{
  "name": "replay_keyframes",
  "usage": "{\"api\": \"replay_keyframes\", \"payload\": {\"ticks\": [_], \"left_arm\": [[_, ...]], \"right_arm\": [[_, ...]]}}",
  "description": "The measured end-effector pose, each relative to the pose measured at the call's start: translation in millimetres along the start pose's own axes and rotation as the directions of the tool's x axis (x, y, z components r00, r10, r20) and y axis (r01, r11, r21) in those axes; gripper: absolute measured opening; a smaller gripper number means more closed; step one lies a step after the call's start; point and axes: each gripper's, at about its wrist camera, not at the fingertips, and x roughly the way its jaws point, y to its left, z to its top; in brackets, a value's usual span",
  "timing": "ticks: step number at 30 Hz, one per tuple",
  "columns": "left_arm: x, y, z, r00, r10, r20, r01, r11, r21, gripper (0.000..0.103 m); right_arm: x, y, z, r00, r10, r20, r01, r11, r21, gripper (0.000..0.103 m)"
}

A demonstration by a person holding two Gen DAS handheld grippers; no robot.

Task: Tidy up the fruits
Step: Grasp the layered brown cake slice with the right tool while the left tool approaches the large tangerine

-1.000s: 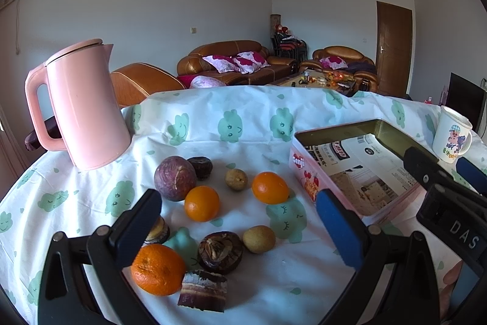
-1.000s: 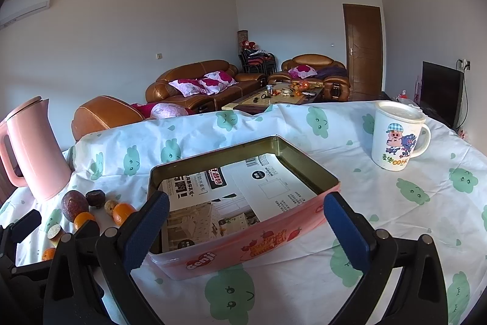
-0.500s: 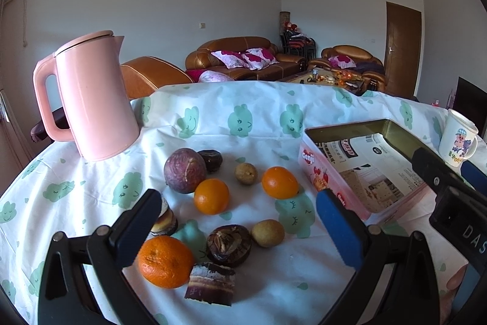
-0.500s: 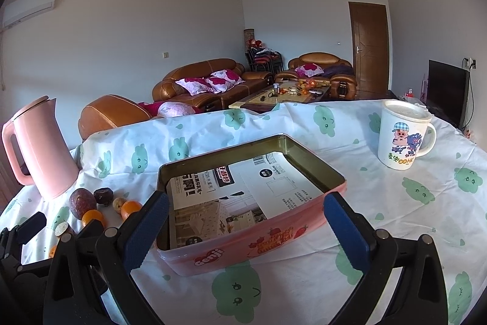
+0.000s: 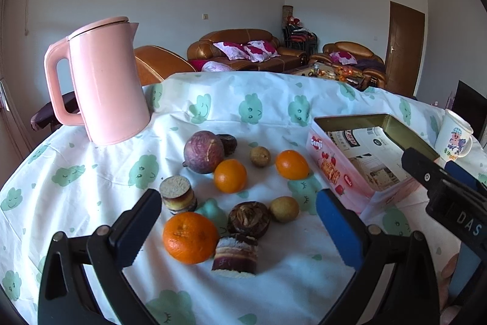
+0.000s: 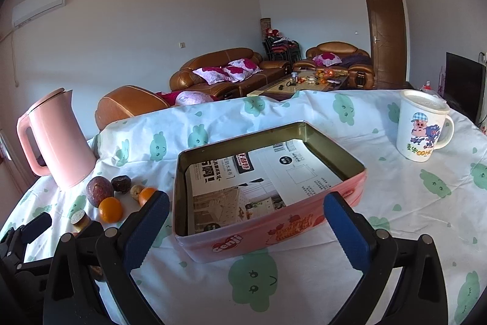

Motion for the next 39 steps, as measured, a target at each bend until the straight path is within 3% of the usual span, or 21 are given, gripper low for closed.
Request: {"api": "replay_keyframes", "payload": {"ticks": [3, 6, 10, 13, 14, 19, 24, 25, 28, 30, 34, 37, 39], "left_arm": [[-12, 29, -6, 1.000, 0.016, -0.010, -0.016, 1.000, -0.009, 0.103], [-18, 60, -14, 0.997, 0.076, -0.028, -0.076, 0.997, -0.003, 0.103], [-19, 93, -26, 0.992, 0.098, -0.074, -0.100, 0.995, -0.019, 0.103], [-14, 100, -31, 0.989, 0.092, -0.113, -0.094, 0.996, -0.008, 0.103], [-13, 100, -33, 0.989, 0.089, -0.118, -0.090, 0.996, 0.001, 0.103], [-13, 105, -33, 0.991, 0.049, -0.127, -0.051, 0.999, -0.010, 0.103], [-17, 110, -29, 0.991, 0.029, -0.130, -0.031, 0.999, -0.015, 0.103], [-17, 112, -28, 0.991, 0.024, -0.130, -0.027, 0.999, -0.019, 0.103], [-16, 114, -24, 0.991, 0.002, -0.132, -0.008, 0.999, -0.043, 0.103], [-13, 113, -23, 0.990, -0.013, -0.138, 0.006, 0.999, -0.051, 0.103], [-7, 102, -20, 0.987, -0.036, -0.155, 0.032, 0.999, -0.034, 0.096], [-4, 90, -16, 0.984, -0.067, -0.162, 0.066, 0.998, -0.011, 0.096], [0, 81, -14, 0.981, -0.091, -0.170, 0.093, 0.996, 0.001, 0.096]], "right_arm": [[3, 6, -3, 0.997, 0.069, -0.034, -0.069, 0.998, -0.010, 0.102], [7, 16, -9, 0.979, 0.185, -0.088, -0.187, 0.982, -0.014, 0.101], [11, 40, -19, 0.928, 0.328, -0.178, -0.340, 0.940, -0.042, 0.088], [17, 62, -31, 0.895, 0.362, -0.261, -0.398, 0.912, -0.098, 0.061], [18, 68, -35, 0.876, 0.381, -0.295, -0.425, 0.899, -0.103, 0.058], [21, 100, -46, 0.802, 0.455, -0.387, -0.536, 0.834, -0.129, 0.058], [42, 133, -55, 0.737, 0.459, -0.496, -0.573, 0.814, -0.097, 0.059], [40, 137, -54, 0.753, 0.448, -0.482, -0.565, 0.816, -0.124, 0.059], [41, 151, -56, 0.764, 0.420, -0.490, -0.563, 0.806, -0.186, 0.057], [38, 154, -58, 0.785, 0.383, -0.486, -0.540, 0.808, -0.235, 0.046], [32, 147, -57, 0.795, 0.377, -0.476, -0.541, 0.795, -0.273, 0.046], [15, 131, -44, 0.804, 0.428, -0.412, -0.560, 0.777, -0.285, 0.046], [3, 116, -32, 0.830, 0.442, -0.339, -0.541, 0.784, -0.305, 0.046]]}}
